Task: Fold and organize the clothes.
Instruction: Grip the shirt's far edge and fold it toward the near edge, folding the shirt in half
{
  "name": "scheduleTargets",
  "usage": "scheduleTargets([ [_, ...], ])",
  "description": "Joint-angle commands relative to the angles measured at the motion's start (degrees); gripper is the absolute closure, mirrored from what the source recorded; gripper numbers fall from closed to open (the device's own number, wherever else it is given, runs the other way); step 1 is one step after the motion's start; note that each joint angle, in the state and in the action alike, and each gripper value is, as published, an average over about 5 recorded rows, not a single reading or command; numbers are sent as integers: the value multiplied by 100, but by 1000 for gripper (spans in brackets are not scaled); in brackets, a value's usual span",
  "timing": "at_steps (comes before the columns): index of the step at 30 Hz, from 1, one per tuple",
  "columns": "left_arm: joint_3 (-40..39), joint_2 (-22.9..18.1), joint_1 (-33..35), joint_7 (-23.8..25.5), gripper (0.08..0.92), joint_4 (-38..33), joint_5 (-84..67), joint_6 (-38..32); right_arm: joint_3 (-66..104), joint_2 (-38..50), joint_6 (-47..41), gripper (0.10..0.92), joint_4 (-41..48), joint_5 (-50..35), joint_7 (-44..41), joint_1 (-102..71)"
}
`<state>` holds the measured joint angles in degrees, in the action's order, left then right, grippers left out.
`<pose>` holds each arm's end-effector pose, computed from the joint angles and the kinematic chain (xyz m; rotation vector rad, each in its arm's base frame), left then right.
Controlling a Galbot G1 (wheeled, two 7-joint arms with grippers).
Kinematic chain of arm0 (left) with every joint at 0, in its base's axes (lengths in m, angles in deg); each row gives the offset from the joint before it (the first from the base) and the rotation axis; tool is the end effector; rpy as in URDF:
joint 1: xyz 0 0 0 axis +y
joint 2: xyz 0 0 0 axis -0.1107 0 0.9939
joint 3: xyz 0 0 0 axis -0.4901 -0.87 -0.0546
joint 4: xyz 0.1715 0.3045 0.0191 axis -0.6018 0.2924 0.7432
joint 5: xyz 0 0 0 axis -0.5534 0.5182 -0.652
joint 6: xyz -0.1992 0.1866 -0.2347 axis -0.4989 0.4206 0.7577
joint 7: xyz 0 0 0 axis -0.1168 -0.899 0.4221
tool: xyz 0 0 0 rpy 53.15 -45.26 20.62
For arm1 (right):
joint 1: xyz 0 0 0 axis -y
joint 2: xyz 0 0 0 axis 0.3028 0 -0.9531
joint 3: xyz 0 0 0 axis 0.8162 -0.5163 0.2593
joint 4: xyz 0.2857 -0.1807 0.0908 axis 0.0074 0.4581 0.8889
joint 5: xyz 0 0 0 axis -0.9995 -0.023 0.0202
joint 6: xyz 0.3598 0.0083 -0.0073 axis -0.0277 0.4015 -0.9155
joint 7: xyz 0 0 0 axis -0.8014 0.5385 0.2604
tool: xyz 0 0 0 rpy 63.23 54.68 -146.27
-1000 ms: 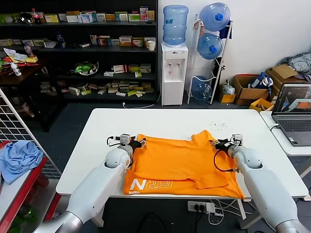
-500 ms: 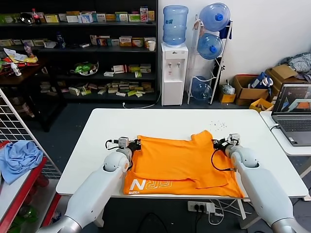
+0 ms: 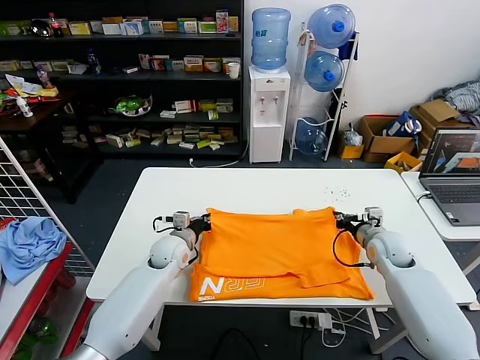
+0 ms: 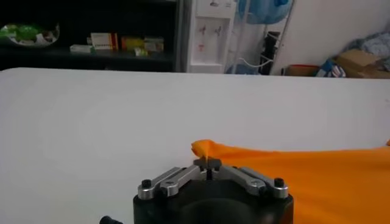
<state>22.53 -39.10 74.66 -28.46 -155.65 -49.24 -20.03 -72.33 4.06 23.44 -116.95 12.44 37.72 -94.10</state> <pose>0.4541 -0.0026 -0.3400 -0.2906 -2.5964 0.0644 0.4244 -0.1642 -0.2983 0.1739 -2.5716 -0.0054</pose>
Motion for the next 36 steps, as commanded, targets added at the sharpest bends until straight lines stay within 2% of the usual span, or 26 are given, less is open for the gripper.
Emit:
scheduleTargets([
  [1,211,904,927,-116,907,-1693,-438,61,577,792,-235,901,-2333,-455,617,-1815],
  [7,431,1385,1872,-292,907,-2835,-514,98,763,859,-331,901,-3116,-196,805,-2666],
  [12,543,1540,2603,-425,907,-3362,-468,93,812,811,-423,901,-3430,209,898,-3225],
  [19,551,1406,3335,-582,907,-3646,-237,45,956,796,-451,901,-3373,452,920,-3658],
  [25,526,1166,3529,-506,898,-3600,157,-73,941,735,-501,895,-3267,452,988,-3589],
  [28,564,1089,3461,-471,840,-3616,363,-161,923,706,-444,843,-3270,448,1021,-3498],
  [36,738,1055,3385,-535,608,-3691,336,-216,917,701,-471,611,-3341,388,1056,-3359],
])
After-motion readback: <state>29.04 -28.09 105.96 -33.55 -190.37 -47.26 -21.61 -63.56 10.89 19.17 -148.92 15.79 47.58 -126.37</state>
